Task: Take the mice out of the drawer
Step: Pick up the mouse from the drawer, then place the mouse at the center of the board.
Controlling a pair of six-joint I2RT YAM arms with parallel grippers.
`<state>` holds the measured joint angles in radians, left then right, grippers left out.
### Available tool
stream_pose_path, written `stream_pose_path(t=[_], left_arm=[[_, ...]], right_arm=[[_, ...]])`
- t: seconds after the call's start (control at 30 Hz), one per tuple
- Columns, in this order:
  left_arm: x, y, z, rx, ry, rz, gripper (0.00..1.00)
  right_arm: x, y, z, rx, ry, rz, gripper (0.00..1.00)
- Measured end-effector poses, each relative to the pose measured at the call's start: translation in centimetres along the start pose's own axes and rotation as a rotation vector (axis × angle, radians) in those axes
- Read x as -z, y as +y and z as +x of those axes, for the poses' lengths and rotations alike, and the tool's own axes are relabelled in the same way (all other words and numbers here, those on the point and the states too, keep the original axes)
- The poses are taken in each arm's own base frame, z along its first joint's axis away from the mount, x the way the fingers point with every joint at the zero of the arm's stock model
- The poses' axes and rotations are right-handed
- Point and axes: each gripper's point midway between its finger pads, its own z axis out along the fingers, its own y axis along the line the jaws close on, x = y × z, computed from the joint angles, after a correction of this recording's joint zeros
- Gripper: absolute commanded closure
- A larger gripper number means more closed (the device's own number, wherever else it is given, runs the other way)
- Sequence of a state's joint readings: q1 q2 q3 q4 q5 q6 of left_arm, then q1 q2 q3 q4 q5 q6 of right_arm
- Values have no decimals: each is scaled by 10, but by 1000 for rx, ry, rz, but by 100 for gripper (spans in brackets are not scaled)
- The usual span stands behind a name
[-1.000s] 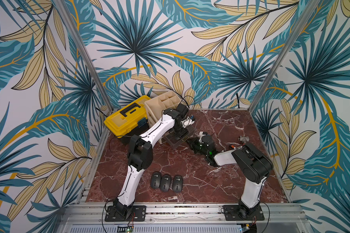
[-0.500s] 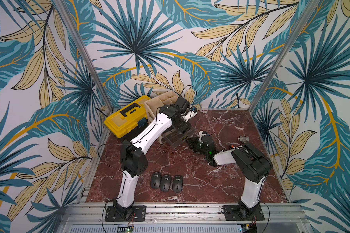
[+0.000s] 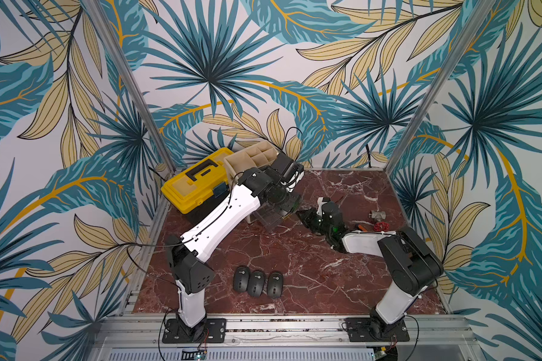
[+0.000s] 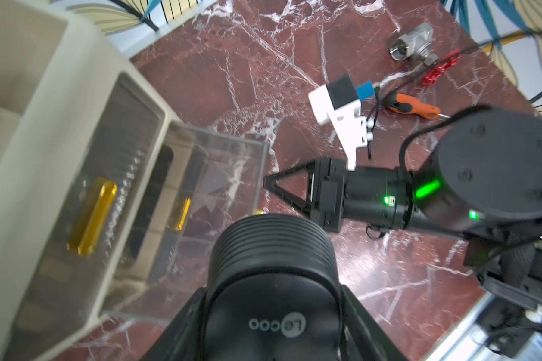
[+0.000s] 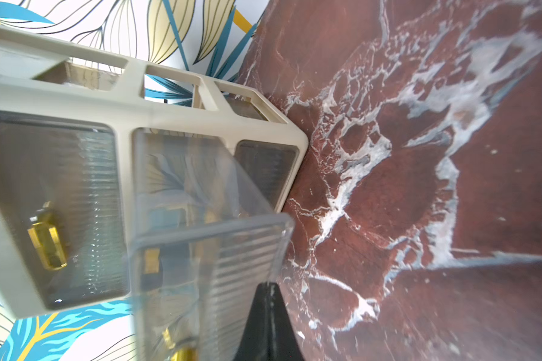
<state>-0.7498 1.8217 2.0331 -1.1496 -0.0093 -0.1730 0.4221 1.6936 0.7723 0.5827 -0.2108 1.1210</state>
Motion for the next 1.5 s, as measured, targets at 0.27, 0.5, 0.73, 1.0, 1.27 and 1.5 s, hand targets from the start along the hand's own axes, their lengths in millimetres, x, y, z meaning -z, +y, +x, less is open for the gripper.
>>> stream_pose_path(t=[0.27,0.5,0.73,1.0,1.27,1.5], left_arm=[[0,-34,51,153,67,-19,48],[-28,-60,108,289,132,-49,49],[-53,-83,148,386,153,-77,50],[-82,-101,176,458,174,-83,51],[-109,-100,214,495,247,-141,52],[-119,-110,230,516,283,-135,52]], right_arm=[[53,2,1,207,46,150,100],[124,20,12,420,151,221,100],[204,38,36,570,289,240,90],[274,32,80,607,448,183,38],[310,31,109,630,541,101,11],[312,27,114,629,567,102,9]])
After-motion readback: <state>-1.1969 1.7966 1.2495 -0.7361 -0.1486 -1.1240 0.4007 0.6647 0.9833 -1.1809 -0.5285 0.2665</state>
